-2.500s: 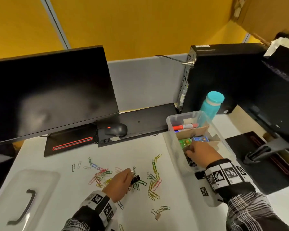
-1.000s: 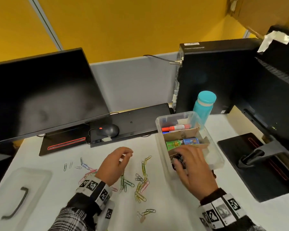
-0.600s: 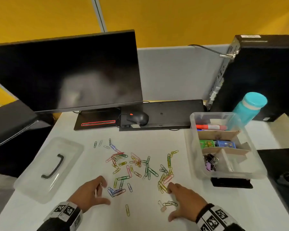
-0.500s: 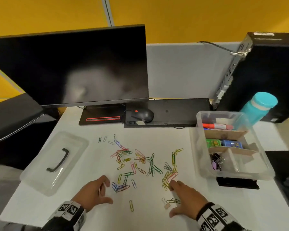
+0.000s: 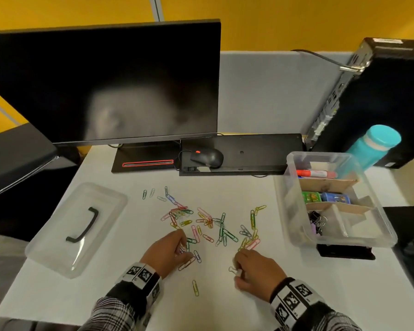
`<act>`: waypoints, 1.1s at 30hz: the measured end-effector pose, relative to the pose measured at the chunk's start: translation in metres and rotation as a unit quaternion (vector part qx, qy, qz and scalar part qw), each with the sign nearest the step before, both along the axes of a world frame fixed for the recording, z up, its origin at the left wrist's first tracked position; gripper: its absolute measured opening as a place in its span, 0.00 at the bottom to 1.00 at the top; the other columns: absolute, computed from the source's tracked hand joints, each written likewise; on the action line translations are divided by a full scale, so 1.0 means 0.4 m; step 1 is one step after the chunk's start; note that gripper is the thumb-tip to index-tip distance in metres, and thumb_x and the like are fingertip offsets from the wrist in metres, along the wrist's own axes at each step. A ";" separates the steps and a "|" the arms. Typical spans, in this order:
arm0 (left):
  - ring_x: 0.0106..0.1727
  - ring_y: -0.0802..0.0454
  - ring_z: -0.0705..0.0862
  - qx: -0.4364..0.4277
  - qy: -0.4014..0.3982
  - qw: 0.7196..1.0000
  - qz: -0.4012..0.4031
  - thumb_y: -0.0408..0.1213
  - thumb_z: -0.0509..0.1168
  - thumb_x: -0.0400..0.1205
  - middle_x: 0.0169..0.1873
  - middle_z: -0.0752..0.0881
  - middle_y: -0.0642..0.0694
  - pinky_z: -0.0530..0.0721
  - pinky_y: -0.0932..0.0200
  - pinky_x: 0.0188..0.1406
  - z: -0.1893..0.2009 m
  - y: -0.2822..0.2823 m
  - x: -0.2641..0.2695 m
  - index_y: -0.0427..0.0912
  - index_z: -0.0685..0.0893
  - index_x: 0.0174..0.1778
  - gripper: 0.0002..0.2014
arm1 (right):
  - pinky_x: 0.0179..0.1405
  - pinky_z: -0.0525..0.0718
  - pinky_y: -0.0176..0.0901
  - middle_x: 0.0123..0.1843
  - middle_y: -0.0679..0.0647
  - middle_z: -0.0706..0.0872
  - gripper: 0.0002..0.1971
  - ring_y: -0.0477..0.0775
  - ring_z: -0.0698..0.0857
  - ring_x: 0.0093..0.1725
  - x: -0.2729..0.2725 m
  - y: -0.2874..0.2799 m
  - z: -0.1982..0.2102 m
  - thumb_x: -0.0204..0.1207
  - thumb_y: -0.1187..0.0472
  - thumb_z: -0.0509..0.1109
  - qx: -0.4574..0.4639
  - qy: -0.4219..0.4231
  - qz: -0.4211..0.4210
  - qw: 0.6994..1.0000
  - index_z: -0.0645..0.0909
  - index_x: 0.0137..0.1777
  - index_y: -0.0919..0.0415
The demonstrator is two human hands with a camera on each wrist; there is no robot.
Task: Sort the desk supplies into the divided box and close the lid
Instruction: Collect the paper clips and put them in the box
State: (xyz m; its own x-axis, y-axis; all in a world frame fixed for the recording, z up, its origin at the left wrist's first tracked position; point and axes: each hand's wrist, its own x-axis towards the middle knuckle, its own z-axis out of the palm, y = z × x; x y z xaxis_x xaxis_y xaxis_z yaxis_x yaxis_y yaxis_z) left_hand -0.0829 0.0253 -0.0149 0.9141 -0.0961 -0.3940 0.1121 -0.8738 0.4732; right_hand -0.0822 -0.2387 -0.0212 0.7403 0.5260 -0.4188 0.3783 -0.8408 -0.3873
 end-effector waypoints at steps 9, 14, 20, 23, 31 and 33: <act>0.41 0.56 0.77 0.054 0.044 0.978 -0.198 0.67 0.69 0.66 0.44 0.73 0.60 0.75 0.63 0.39 0.002 -0.029 -0.066 0.54 0.68 0.48 0.27 | 0.40 0.74 0.36 0.48 0.46 0.80 0.10 0.47 0.76 0.47 0.055 -0.126 0.173 0.72 0.55 0.72 0.156 -0.310 -0.259 0.902 0.79 0.52 0.54; 0.41 0.56 0.73 0.077 0.029 0.976 -0.201 0.65 0.67 0.70 0.47 0.70 0.59 0.66 0.67 0.31 -0.025 -0.021 -0.047 0.54 0.66 0.46 0.24 | 0.40 0.75 0.53 0.42 0.57 0.85 0.08 0.62 0.76 0.43 0.072 -0.219 0.164 0.73 0.55 0.72 0.006 -0.342 -0.352 0.871 0.81 0.45 0.59; 0.40 0.59 0.76 0.059 -0.052 0.990 -0.118 0.62 0.62 0.76 0.47 0.73 0.58 0.72 0.65 0.33 -0.015 0.021 0.016 0.54 0.71 0.47 0.17 | 0.44 0.71 0.54 0.45 0.62 0.85 0.07 0.62 0.74 0.43 0.075 -0.192 0.182 0.76 0.58 0.65 -0.044 -0.324 -0.409 0.852 0.82 0.46 0.61; 0.40 0.60 0.77 0.050 -0.060 0.993 -0.093 0.62 0.64 0.75 0.47 0.74 0.58 0.77 0.64 0.36 -0.002 0.061 0.021 0.54 0.72 0.49 0.18 | 0.46 0.74 0.55 0.52 0.58 0.81 0.14 0.61 0.75 0.49 0.053 -0.144 0.212 0.77 0.53 0.60 -0.002 -0.363 -0.315 0.877 0.80 0.55 0.59; 0.34 0.60 0.75 0.017 0.018 1.000 -0.008 0.56 0.74 0.69 0.41 0.78 0.55 0.78 0.67 0.36 -0.027 0.166 -0.016 0.52 0.72 0.48 0.21 | 0.47 0.77 0.39 0.60 0.52 0.80 0.34 0.52 0.81 0.54 -0.023 -0.027 0.093 0.70 0.36 0.69 -0.121 0.152 -0.147 0.970 0.65 0.68 0.56; 0.33 0.60 0.75 0.002 0.014 1.000 0.011 0.54 0.74 0.70 0.39 0.80 0.54 0.77 0.66 0.36 -0.037 0.156 -0.020 0.51 0.74 0.46 0.19 | 0.57 0.78 0.43 0.65 0.55 0.79 0.38 0.56 0.81 0.62 -0.015 -0.007 0.053 0.67 0.40 0.74 -0.125 0.185 -0.161 0.961 0.64 0.71 0.58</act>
State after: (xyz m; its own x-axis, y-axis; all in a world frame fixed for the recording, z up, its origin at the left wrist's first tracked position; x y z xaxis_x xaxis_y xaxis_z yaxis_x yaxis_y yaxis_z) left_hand -0.0907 0.0875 -0.0297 0.9042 -0.0748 -0.4205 0.1449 -0.8725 0.4666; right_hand -0.0881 -0.2416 0.0001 0.6231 0.1422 -0.7691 -0.0426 -0.9757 -0.2149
